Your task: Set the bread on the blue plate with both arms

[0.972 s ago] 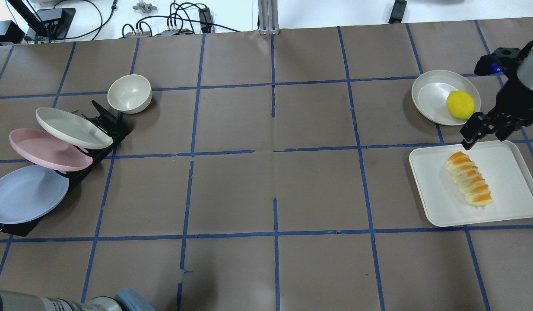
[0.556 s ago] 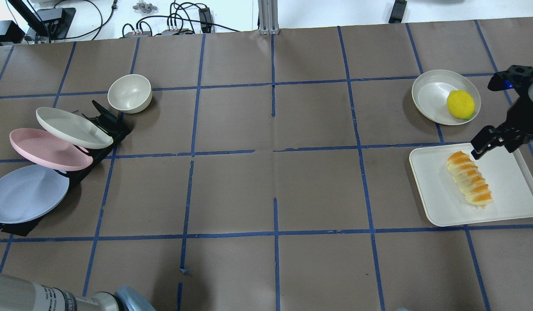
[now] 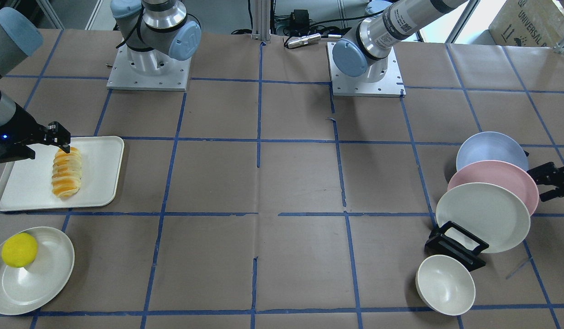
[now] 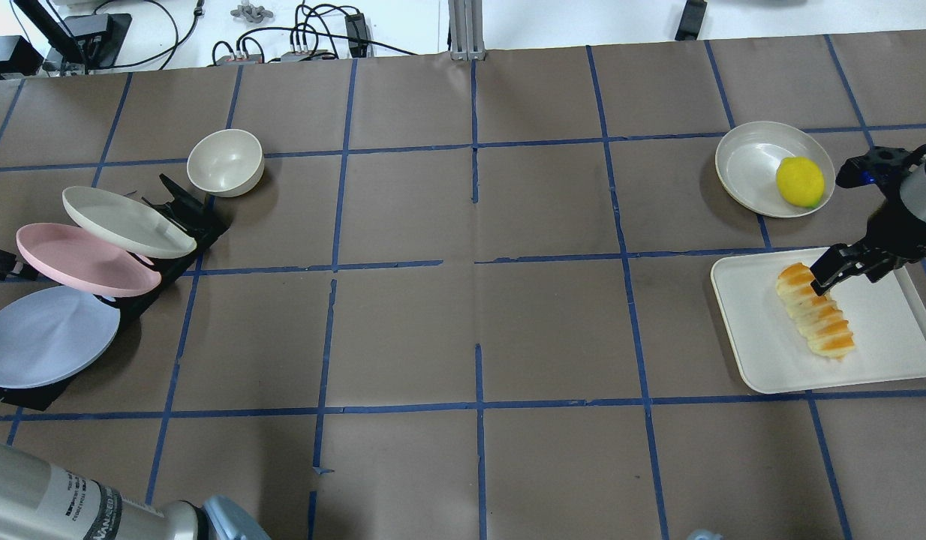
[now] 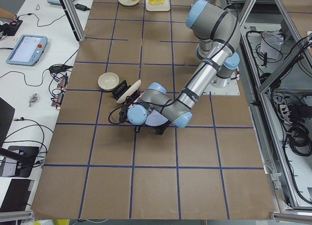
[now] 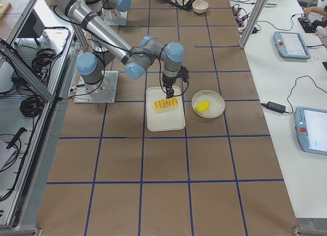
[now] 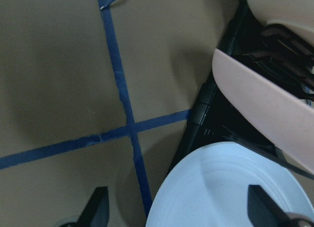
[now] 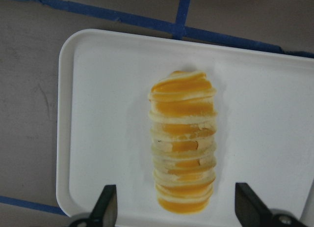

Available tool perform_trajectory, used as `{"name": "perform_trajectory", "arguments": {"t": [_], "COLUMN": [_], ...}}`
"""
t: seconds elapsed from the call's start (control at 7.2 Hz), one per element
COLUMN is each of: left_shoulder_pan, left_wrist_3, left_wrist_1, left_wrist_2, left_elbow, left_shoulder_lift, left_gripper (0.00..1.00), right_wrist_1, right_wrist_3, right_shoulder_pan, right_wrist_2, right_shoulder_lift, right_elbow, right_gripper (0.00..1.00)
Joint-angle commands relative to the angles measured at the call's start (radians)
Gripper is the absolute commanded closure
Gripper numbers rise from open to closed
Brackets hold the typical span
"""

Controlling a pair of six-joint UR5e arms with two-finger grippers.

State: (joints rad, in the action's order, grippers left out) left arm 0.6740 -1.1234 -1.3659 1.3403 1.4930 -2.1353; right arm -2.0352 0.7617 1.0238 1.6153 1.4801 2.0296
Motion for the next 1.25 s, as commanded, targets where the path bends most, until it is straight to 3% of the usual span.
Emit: {"name": "perform_trajectory", "arguments": {"t": [0.0, 0.83, 0.97, 1.11], "left_shoulder_pan": [-0.005, -0.045, -0.045, -0.044], "left_wrist_3": [-0.004, -0.003, 0.002, 0.017], "left_wrist_1": [0.008, 0.005, 0.005, 0.002], "left_wrist_2": [0.006, 0.030, 0.028, 0.033], "left_elbow": [0.016, 0.029, 0.030, 0.032], "left_shoulder_lift": [-0.020, -0.009, -0.012, -0.012], "left_gripper": [0.00, 0.00, 0.13, 0.51], "right_wrist_1": [-0.046, -0.169, -0.207, -0.224], "right_wrist_3": [0.031, 0.068, 0.070, 0.071], "right_shoulder_pan": [-0.001, 0.001, 0.001, -0.001], "right_wrist_2": [0.000, -0.011, -0.020, -0.020], "right_shoulder_lift": [-0.041, -0.129, -0.133, -0.152], "right_elbow": [0.014, 0.044, 0.063, 0.063], "right_gripper": [0.14, 0.14, 0.14, 0.14]}}
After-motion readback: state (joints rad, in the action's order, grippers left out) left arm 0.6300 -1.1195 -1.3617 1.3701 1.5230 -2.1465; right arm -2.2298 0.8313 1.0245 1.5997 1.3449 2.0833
